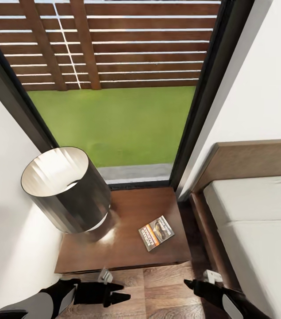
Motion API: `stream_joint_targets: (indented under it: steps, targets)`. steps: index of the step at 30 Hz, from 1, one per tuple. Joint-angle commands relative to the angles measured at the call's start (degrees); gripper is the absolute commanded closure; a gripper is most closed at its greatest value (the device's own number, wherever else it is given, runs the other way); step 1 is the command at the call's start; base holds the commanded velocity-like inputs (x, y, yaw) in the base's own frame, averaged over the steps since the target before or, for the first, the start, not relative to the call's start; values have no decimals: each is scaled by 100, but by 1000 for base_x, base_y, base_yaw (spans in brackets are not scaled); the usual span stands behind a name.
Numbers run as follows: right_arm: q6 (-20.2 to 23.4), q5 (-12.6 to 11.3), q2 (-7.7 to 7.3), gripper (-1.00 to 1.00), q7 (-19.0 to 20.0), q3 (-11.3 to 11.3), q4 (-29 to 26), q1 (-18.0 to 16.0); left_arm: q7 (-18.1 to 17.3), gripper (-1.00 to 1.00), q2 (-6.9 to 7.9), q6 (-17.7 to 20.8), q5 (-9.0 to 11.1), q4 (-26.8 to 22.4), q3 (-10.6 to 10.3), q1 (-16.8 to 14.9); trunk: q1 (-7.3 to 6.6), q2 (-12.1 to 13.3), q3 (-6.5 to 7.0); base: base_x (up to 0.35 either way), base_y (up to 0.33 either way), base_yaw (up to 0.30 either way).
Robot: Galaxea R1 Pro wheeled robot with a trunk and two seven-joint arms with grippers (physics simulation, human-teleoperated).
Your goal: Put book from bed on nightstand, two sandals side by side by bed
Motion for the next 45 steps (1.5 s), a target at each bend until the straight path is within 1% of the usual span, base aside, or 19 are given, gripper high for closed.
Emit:
stream_joint_targets:
  steps: [1, 3, 5, 7, 10, 11, 12, 13, 14, 16, 18, 19, 21, 23, 27, 29, 33, 36, 45]
  targets:
    - [-48, 19, -4, -100, 46, 21, 85, -2, 2, -100, 7, 1, -52, -7, 34, 25, -23, 40, 16, 0, 0, 0]
    - [-290, 243, -3, -100, 139, 21, 473, -2, 69, -100, 46, -8, -97, -7, 34, 153, -67, 120, 51, 0, 0, 0]
    - [-391, 352, -1, -100, 170, 21, 740, -2, 158, -100, 69, -24, -115, -7, 34, 278, -111, 200, 87, 0, 0, 0]
    - [-473, 432, -1, -100, 193, 21, 1164, -2, 509, -100, 155, -88, -127, -6, 34, 536, -155, 280, 123, 0, 0, 0]
    - [-502, 459, 1, -100, 197, 21, 1519, -2, 1055, -100, 245, -161, -130, -6, 34, 811, -220, 401, 177, 0, 0, 0]
    - [-509, 463, 7, -100, 196, 21, 1659, -2, 1294, -100, 266, -193, -131, -6, 34, 945, -242, 441, 195, 0, 0, 0]
    - [-512, 465, 9, -100, 196, 21, 1732, -2, 1414, -100, 273, -214, -132, -6, 34, 1018, -264, 481, 213, 0, 0, 0]
    - [-515, 467, 12, -100, 195, 21, 1895, -2, 1668, -100, 284, -261, -132, -6, 34, 1165, -286, 521, 231, 0, 0, 0]
    - [-517, 468, 13, -100, 195, 21, 1980, -2, 1800, -100, 288, -288, -133, -6, 34, 1236, -308, 561, 249, 0, 0, 0]
    - [-518, 464, 16, -100, 193, 21, 2282, -2, 2384, -100, 292, -371, -133, -6, 34, 1506, -352, 641, 285, 0, 0, 0]
    - [-518, 458, 17, -100, 189, 21, 2416, -2, 3072, -100, 283, -410, -133, -6, 34, 1786, -396, 721, 321, 0, 0, 0]
    - [-516, 456, 17, -100, 187, 21, 2471, -2, 3797, -100, 279, -423, -130, -6, 34, 2018, -418, 762, 339, 0, 0, 0]
    - [-514, 454, 18, -100, 186, 21, 2497, -2, 4534, -100, 278, -420, -121, -1, 34, 2147, -462, 842, 375, 0, 0, 0]
    - [-514, 454, 18, -100, 186, 21, 2504, -2, 4914, -100, 277, -409, -118, 5, 34, 2190, -506, 922, 410, 0, 0, 0]
    - [-513, 454, 21, -100, 165, 21, 2508, -2, 5322, -100, 269, -395, -116, 8, 34, 2272, -594, 1082, 482, 0, 0, 0]
    - [-513, 454, 30, -100, 155, 21, 2509, -2, 5417, -100, 263, -398, -116, 5, 34, 2300, -616, 1123, 500, 0, 0, 0]
    - [-513, 454, 34, -100, 147, 21, 2509, -2, 5469, -100, 260, -416, -123, -4, 34, 2317, -616, 1123, 500, 0, 0, 0]
    - [-513, 454, 35, -100, 142, 21, 2509, -2, 5482, -100, 192, -430, -131, -6, 34, 2322, -616, 1123, 500, 0, 0, 0]
    - [-513, 454, 58, -100, 141, 21, 2509, -2, 5483, -100, 173, -431, -124, -6, 37, 2322, -616, 1123, 500, 0, 0, 0]
